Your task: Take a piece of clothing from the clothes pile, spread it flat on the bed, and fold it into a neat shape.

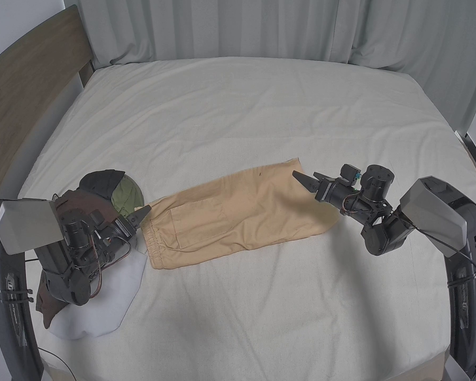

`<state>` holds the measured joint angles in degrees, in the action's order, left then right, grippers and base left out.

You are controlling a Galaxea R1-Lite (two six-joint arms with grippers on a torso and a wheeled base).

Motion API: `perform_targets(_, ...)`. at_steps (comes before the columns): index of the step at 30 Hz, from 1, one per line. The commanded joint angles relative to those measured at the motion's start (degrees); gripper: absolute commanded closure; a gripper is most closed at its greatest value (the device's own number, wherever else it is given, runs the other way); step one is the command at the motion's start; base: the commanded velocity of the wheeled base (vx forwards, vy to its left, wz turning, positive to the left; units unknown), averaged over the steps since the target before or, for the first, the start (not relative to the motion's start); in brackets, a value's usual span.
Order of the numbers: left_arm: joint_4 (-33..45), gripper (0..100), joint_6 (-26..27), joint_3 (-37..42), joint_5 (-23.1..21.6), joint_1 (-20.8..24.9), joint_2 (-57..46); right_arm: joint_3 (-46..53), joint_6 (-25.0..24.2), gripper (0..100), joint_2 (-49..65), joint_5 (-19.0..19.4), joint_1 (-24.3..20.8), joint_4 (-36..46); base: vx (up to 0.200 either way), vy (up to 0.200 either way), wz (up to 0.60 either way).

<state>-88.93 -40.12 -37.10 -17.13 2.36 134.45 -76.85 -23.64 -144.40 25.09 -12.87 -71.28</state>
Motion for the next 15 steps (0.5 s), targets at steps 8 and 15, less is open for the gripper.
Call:
perform_targets(8,0.1,0,0.0,1.6,-0.1,0.3,-6.7,8.1,0.0,0,3.2,0.0,-1.3,-0.2,0.0,0.0,0.0)
perform_targets(15,0.0,0,0.0,2.9,-0.6,0.3,-11.1,13.3,0.2,0,3.3,-0.3,-1.8,-4.2,0.0,0.0,0.0)
